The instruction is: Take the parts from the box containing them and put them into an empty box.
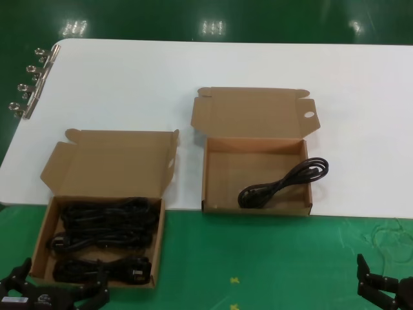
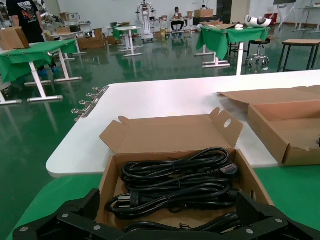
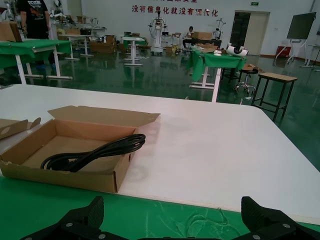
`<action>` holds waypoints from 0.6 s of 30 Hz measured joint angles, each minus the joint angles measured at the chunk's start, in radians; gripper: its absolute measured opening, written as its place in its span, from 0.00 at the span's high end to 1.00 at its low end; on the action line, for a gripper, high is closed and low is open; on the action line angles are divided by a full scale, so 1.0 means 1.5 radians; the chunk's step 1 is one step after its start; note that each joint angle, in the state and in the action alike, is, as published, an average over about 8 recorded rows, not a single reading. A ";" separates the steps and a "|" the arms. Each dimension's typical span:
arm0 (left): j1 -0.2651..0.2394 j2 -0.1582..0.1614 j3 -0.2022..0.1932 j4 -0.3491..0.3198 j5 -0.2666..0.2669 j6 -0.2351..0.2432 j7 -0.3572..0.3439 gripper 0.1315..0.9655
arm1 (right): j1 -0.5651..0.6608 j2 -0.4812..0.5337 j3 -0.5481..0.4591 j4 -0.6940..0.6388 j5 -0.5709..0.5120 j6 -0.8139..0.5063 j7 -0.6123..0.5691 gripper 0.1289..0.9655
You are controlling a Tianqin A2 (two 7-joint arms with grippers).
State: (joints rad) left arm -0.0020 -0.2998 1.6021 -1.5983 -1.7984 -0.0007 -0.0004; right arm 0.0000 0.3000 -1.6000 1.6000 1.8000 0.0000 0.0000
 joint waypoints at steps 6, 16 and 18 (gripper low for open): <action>0.000 0.000 0.000 0.000 0.000 0.000 0.000 0.00 | 0.000 0.000 0.000 0.000 0.000 0.000 0.000 0.00; 0.000 0.000 0.000 0.000 0.000 0.000 0.000 0.00 | 0.000 0.000 0.000 0.000 0.000 0.000 0.000 0.00; 0.000 0.000 0.000 0.000 0.000 0.000 0.000 0.00 | 0.000 0.000 0.000 0.000 0.000 0.000 0.000 0.00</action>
State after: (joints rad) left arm -0.0020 -0.2998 1.6021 -1.5983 -1.7984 -0.0007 -0.0004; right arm 0.0000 0.3000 -1.6000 1.6000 1.8000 0.0000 0.0000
